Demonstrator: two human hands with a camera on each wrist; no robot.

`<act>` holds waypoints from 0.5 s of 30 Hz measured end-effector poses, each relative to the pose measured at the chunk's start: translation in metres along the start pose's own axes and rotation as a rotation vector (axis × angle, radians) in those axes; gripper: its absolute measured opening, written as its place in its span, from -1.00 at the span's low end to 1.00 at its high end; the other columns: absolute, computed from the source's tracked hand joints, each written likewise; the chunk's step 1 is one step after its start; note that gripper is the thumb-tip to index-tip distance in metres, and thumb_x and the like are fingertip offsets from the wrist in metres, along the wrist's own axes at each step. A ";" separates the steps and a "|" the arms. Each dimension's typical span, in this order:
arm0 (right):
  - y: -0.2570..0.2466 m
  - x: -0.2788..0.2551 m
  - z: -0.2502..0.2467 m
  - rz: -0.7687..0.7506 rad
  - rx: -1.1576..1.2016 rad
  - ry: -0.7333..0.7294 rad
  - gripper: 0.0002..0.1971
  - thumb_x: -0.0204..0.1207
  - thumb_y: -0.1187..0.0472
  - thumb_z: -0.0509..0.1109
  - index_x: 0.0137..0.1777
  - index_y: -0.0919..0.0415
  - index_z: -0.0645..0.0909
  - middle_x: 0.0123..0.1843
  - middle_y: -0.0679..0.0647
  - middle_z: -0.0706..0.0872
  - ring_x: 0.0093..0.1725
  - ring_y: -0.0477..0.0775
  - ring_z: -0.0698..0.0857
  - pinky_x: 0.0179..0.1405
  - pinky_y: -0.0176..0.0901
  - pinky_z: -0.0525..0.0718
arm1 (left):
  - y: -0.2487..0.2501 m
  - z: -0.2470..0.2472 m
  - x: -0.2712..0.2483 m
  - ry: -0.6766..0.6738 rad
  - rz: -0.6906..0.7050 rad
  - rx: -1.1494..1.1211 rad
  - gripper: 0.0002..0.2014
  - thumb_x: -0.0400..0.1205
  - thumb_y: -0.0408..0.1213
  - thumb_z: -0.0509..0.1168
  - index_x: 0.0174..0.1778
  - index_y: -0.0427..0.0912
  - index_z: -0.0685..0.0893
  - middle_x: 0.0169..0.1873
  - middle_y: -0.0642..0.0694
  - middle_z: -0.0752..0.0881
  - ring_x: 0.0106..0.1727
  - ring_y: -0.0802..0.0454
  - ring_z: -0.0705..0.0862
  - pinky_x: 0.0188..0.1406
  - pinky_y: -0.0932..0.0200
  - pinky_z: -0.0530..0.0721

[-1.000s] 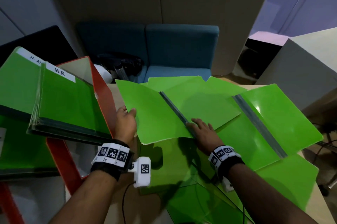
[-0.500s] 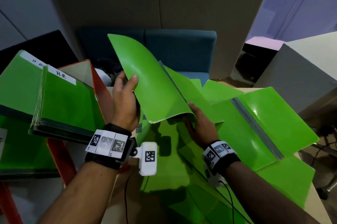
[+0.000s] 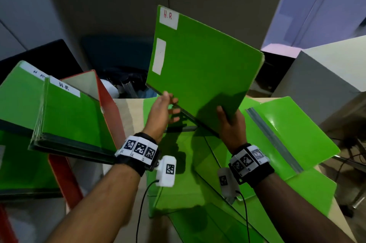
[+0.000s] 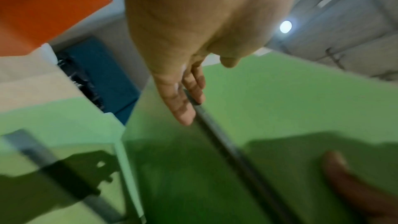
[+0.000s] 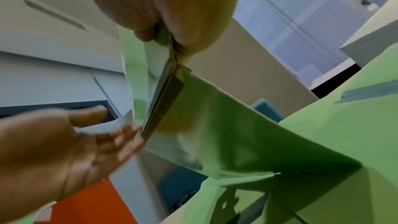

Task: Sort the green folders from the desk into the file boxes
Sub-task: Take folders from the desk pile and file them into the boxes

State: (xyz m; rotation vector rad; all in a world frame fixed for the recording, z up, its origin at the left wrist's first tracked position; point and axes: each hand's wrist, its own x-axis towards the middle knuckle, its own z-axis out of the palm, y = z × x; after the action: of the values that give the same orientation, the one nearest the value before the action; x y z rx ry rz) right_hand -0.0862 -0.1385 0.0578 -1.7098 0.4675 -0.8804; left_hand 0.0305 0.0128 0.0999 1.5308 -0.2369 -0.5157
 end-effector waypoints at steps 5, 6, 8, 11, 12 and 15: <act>-0.007 -0.001 -0.014 0.074 0.179 0.088 -0.94 0.54 0.00 0.38 -0.06 -0.10 0.67 -0.07 -0.09 0.77 -0.02 0.08 0.76 -0.01 0.09 0.72 | -0.061 -0.008 0.010 0.080 -0.267 0.206 -0.59 0.77 0.00 0.08 0.31 -0.27 0.48 0.26 -0.20 0.58 0.17 -0.13 0.60 0.22 -0.15 0.65; -0.010 0.000 -0.018 0.090 0.229 0.113 -0.90 0.53 -0.02 0.39 -0.05 -0.07 0.69 -0.07 -0.06 0.80 0.00 0.14 0.76 0.02 0.11 0.73 | -0.070 -0.009 0.009 0.063 -0.311 0.229 -0.51 0.76 0.03 0.07 0.35 -0.34 0.48 0.21 -0.24 0.59 0.14 -0.15 0.60 0.24 -0.19 0.64; -0.020 0.001 -0.025 0.107 0.328 0.130 -0.88 0.58 0.05 0.37 0.00 0.05 0.68 -0.07 -0.02 0.83 0.01 0.13 0.79 0.04 0.04 0.74 | -0.080 -0.010 0.005 0.026 -0.358 0.260 -0.43 0.75 0.11 0.03 0.37 -0.35 0.51 0.07 -0.22 0.62 0.02 -0.16 0.63 0.21 -0.22 0.67; -0.029 -0.001 -0.034 0.141 0.441 0.111 -0.71 0.48 0.04 0.36 0.08 0.22 0.61 -0.02 0.09 0.82 0.06 0.16 0.79 0.05 -0.01 0.74 | -0.073 -0.002 -0.008 -0.056 -0.421 0.072 -0.33 0.71 0.24 -0.09 0.43 -0.26 0.46 0.16 -0.20 0.61 0.10 -0.18 0.65 0.19 -0.29 0.68; -0.028 -0.002 -0.036 0.159 0.464 0.104 -0.70 0.50 0.08 0.33 0.12 0.26 0.58 0.00 0.09 0.82 0.08 0.15 0.79 0.04 -0.05 0.74 | -0.068 0.001 -0.012 -0.085 -0.427 -0.033 -0.28 0.68 0.28 -0.11 0.52 -0.23 0.39 0.29 -0.21 0.57 0.21 -0.21 0.63 0.19 -0.32 0.67; -0.021 -0.011 -0.040 0.211 0.425 0.061 -0.69 0.58 0.20 0.27 0.22 0.41 0.53 0.06 0.13 0.80 0.10 0.12 0.78 0.00 -0.11 0.75 | -0.049 0.012 -0.020 -0.140 -0.363 -0.203 -0.12 0.50 0.44 -0.15 0.61 -0.09 0.29 0.52 -0.23 0.42 0.32 -0.21 0.61 0.12 -0.35 0.68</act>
State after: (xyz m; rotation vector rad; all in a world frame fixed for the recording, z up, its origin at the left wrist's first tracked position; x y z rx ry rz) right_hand -0.1260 -0.1494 0.0787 -1.2257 0.4545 -0.8122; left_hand -0.0003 0.0135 0.0553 1.3445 -0.0102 -0.9080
